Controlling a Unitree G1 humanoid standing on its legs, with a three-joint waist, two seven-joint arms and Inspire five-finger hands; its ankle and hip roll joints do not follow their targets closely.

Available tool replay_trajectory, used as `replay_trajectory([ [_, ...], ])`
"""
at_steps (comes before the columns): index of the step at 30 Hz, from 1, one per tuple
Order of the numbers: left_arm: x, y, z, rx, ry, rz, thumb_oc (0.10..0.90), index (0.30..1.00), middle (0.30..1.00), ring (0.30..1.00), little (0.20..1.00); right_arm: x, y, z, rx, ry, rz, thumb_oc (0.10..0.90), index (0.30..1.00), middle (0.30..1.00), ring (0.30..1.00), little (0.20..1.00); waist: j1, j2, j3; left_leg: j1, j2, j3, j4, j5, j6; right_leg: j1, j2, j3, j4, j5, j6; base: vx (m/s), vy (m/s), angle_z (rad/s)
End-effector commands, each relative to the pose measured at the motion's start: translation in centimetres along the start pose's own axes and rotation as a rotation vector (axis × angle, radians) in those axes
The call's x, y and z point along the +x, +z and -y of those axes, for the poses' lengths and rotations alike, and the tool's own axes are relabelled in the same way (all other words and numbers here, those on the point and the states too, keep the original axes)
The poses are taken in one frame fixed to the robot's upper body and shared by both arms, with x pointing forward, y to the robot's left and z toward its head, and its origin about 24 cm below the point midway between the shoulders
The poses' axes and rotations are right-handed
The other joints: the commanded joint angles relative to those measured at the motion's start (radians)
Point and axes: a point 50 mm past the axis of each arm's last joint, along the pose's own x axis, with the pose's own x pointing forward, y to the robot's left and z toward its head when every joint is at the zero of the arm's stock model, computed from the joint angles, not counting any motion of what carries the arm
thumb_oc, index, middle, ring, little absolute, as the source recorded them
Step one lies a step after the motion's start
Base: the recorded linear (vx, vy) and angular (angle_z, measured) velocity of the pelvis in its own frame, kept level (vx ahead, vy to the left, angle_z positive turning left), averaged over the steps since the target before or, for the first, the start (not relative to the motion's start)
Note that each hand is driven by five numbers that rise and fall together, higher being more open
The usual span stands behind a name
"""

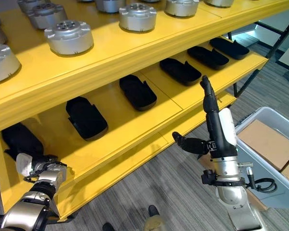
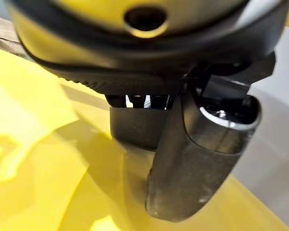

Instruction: Move parts from the plastic box to the shelf.

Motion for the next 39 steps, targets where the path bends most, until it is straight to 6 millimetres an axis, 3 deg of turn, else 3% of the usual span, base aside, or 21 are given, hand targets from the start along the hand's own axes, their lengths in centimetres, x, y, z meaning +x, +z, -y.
replay_trajectory([
  [1,0.3,-0.4,-0.1,-0.005,0.02,-0.049,0.9,1.0,1.0,1.0,1.0,2.9,3.1,2.0,0.028,-0.129,0.211,0.9,1.0,1.0,1.0,1.0,0.037,-0.025,-0.034,0.039,0.05,0.017,0.096,-0.168,0.006,-0.08,0.003,-0.066,0.133,-0.096,0.015,-0.04,-0.043,0.01],
  [13,-0.3,-0.7,0.3,0.104,0.022,0.047,0.9,1.0,1.0,1.0,1.0,2.7,2.8,1.6,0.035,-0.134,0.194,0.9,1.0,1.0,1.0,1.0,0.05,-0.031,-0.037,0.045,0.05,0.014,0.085,-0.164,0.006,-0.071,0.003,-0.073,0.125,-0.093,0.015,0.0,-0.002,0.0],
  [15,0.0,0.3,0.0,0.18,0.033,0.146,0.9,1.0,1.0,1.0,1.0,2.7,2.8,1.5,0.04,-0.136,0.189,0.9,1.0,1.0,1.0,1.0,0.052,-0.029,-0.038,0.047,0.049,0.015,0.08,-0.163,0.006,-0.071,0.003,-0.074,0.124,-0.092,0.016,0.0,0.0,0.0],
  [18,0.0,0.3,-0.1,0.187,0.031,0.156,0.9,1.0,1.0,1.0,1.0,2.7,2.8,1.5,0.04,-0.136,0.189,0.9,1.0,1.0,1.0,1.0,0.052,-0.029,-0.039,0.048,0.049,0.014,0.08,-0.163,0.006,-0.071,0.003,-0.074,0.124,-0.092,0.016,0.0,0.0,0.0],
  [20,-0.5,2.1,0.5,0.334,-0.029,0.328,0.9,1.0,1.0,1.0,1.0,2.6,2.8,1.6,0.046,-0.13,0.192,0.9,1.0,1.0,1.0,1.0,0.051,-0.019,-0.036,0.049,0.045,0.014,0.07,-0.159,0.007,-0.073,0.002,-0.074,0.122,-0.089,0.018,-0.05,0.013,0.01],
  [27,-0.9,2.9,1.0,0.478,-0.111,0.486,0.9,1.0,1.0,1.0,1.0,2.9,2.9,1.6,0.055,-0.116,0.203,0.9,1.0,1.0,1.0,1.0,0.053,-0.006,-0.036,0.049,0.038,0.011,0.064,-0.16,0.008,-0.072,-0.002,-0.077,0.118,-0.088,0.019,0.0,0.0,0.0],
  [39,-2.3,1.7,2.1,0.598,-0.226,0.598,0.9,1.0,1.0,1.0,1.0,3.3,3.1,1.8,0.05,-0.099,0.218,0.9,1.0,1.0,1.0,1.0,0.073,0.017,-0.03,0.043,0.031,-0.005,0.059,-0.157,0.007,-0.074,-0.01,-0.091,0.114,-0.085,0.02,0.0,0.0,0.0],
])
